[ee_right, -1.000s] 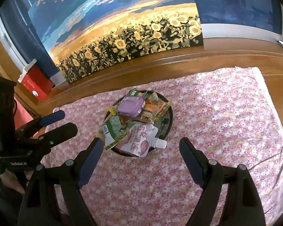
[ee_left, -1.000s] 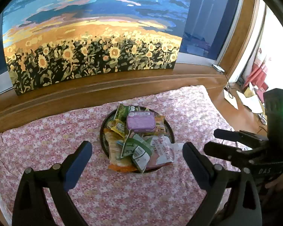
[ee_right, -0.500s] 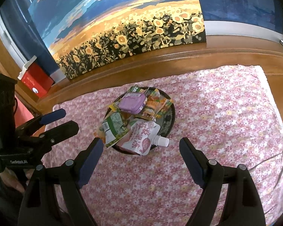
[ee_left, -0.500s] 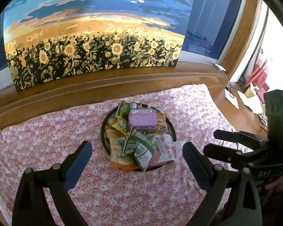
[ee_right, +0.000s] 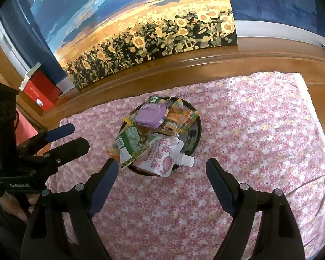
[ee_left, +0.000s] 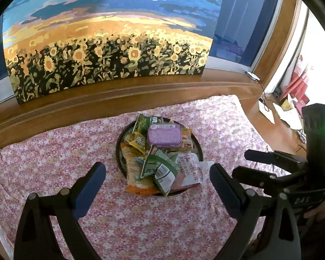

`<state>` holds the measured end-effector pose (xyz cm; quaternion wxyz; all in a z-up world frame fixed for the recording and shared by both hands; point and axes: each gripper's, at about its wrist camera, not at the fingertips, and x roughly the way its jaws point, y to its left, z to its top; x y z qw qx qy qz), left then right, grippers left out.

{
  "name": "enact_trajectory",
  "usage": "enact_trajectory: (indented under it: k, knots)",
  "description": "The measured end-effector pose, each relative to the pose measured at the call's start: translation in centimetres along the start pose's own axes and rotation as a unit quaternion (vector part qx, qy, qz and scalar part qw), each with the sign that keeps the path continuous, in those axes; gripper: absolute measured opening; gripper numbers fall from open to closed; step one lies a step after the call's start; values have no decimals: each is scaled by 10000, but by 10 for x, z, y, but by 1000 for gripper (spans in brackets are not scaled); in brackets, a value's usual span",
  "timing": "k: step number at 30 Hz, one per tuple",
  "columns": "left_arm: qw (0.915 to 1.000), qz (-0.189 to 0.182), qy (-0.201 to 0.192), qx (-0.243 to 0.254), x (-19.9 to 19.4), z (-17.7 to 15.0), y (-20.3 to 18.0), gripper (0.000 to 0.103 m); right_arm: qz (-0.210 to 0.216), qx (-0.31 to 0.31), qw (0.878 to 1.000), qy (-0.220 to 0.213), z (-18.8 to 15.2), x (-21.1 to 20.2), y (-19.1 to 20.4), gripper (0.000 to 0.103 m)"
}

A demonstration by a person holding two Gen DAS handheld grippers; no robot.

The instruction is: Organize snacks

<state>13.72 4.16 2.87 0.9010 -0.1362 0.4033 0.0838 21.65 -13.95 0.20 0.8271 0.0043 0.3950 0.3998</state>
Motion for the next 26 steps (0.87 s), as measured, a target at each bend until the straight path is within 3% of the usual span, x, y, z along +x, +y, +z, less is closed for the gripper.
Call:
enact_trajectory:
  k: [26]
  knots:
    - [10000, 12, 84, 9, 3, 0, 1, 99, -10, 15, 10000, 48, 0, 1, -3, 85]
